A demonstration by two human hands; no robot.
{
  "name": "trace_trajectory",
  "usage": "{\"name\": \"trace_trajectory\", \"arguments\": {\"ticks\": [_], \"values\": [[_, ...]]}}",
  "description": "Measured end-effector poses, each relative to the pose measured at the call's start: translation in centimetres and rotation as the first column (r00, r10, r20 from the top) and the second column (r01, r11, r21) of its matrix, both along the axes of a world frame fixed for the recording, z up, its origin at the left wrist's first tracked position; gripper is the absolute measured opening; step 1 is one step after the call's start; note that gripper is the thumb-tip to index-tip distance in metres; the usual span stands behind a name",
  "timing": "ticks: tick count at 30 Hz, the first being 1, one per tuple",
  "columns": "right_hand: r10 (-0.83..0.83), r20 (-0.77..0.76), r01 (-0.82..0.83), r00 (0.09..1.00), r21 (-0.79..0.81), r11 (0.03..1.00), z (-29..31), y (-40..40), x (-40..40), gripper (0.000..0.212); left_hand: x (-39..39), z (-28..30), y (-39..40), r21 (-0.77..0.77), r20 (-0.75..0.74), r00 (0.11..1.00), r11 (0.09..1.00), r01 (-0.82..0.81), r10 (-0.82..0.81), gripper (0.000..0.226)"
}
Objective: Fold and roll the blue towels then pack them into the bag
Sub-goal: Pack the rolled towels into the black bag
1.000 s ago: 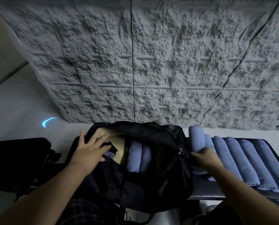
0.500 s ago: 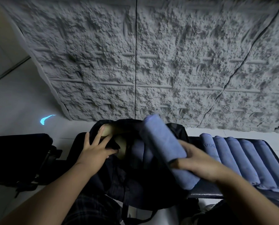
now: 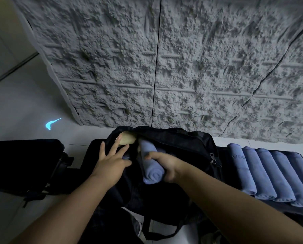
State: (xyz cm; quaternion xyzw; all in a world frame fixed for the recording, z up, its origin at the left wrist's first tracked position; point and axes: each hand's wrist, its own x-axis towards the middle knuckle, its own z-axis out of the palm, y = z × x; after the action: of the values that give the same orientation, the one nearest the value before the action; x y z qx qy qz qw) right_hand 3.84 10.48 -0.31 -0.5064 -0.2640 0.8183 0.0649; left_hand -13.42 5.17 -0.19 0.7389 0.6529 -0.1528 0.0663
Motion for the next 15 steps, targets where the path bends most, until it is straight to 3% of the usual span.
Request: {"name": "trace_trajectory", "arguments": {"ticks": [4,8,10,13,15], "values": [[0.017,0.132,-0.02,0.991,0.018,1.0,-2.0,1.1,-2.1,0.035,-0.4,-0.3,0.0,-0.007,0.034,0.999,1.0,-0.026,0.026,0.04],[-0.044,0.222,0.02,0.974,0.113,0.993,-2.8,0.8,-2.4,0.022,-0.6,-0.4,-0.2,0.015,0.048,0.998,0.999,-0.044,0.043,0.04],[-0.092,0.314,0.032,0.945,0.191,0.981,-2.5,0.1,-3.1,0.027,-0.6,-0.4,-0.2,0.003,0.057,0.997,0.999,-0.044,0.044,0.038],[-0.163,0.405,-0.002,0.9,0.379,0.925,-2.6,-1.1,-3.6,0.069,-0.6,-0.4,-0.2,0.006,0.086,0.996,0.999,-0.033,0.033,0.03],[-0.123,0.423,-0.087,0.898,0.443,0.892,-2.7,-1.8,-3.3,0.084,-0.7,-0.5,-0.2,0.003,0.096,0.995,0.999,-0.037,0.036,0.028]]}}
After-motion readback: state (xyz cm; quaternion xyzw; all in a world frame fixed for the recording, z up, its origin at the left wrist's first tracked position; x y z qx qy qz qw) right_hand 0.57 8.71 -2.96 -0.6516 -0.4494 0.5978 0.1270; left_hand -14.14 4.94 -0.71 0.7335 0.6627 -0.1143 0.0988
